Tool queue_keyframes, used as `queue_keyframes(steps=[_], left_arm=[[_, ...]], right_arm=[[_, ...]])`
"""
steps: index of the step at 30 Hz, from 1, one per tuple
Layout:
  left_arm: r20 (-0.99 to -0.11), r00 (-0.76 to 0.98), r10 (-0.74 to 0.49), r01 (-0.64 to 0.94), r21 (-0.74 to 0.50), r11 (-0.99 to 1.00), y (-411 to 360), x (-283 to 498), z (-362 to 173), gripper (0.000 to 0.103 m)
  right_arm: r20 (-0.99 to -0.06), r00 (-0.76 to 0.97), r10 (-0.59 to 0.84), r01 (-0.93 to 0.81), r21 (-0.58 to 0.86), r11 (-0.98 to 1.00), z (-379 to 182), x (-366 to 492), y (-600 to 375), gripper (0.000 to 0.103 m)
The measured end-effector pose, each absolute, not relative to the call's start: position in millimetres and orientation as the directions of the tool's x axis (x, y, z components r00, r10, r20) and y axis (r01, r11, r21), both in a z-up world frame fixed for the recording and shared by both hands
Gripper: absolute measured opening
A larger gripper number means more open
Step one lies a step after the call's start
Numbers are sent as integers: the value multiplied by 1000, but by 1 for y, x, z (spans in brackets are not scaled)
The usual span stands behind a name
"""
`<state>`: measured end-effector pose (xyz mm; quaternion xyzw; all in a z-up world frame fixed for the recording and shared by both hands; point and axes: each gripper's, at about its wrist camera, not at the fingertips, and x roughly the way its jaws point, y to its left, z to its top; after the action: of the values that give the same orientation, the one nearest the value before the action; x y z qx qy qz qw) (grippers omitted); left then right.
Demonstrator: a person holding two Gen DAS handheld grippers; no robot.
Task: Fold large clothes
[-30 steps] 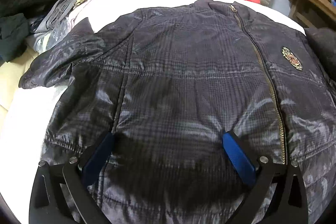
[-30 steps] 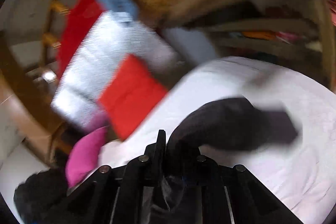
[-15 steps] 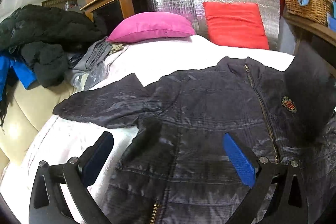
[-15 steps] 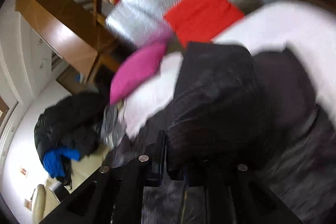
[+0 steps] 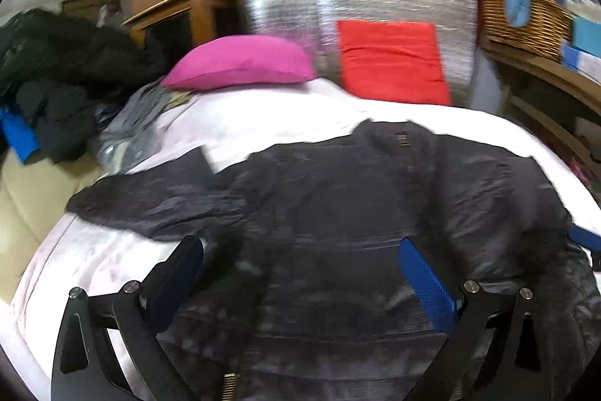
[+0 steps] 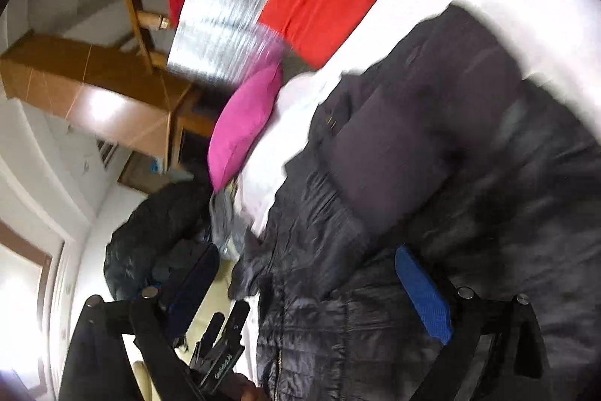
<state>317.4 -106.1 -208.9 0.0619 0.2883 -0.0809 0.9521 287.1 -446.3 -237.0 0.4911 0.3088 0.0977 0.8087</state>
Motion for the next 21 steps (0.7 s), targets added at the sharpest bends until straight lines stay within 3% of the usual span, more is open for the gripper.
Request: queue_keyframes(steps=[4,8,10,13,15,16,17,18,21], left_arm=[[-563,796,-222,309,62,949,-147,315,-208,103],[-579,783,-229,362,124,924,-192,323,-208,103],[-576,787,-221,375,161,913,-216,330,-208,103],[-602,773,-200,402,220,889,-242,344,-218,103],[-627,752,-201,418,219,882,-248,354,-228,100],[-645,735,-208,427,202,882,-249,358,-234,92],[-671,701,-240,455,163,876,-250,363,-239,61],[-697,663,-275,488,123,864,-250,368,-243,41],[-689,660,-300,504,110,857,-246,369,-245,32]], right_arm=[[-522,797,303,316,790,526,-238,277,-485,92],[-661,710,243,472,703,532,-258,286,-505,77],[-725,655,212,522,637,568,-267,298,-503,74],[-760,612,218,543,605,583,-281,312,-500,70],[-782,593,189,542,562,624,-284,326,-491,61],[-800,579,158,549,525,650,-285,330,-488,57],[-818,562,121,555,481,679,-285,334,-485,52],[-824,557,101,553,459,695,-284,333,-484,48],[-827,559,63,536,418,733,-279,337,-477,41]])
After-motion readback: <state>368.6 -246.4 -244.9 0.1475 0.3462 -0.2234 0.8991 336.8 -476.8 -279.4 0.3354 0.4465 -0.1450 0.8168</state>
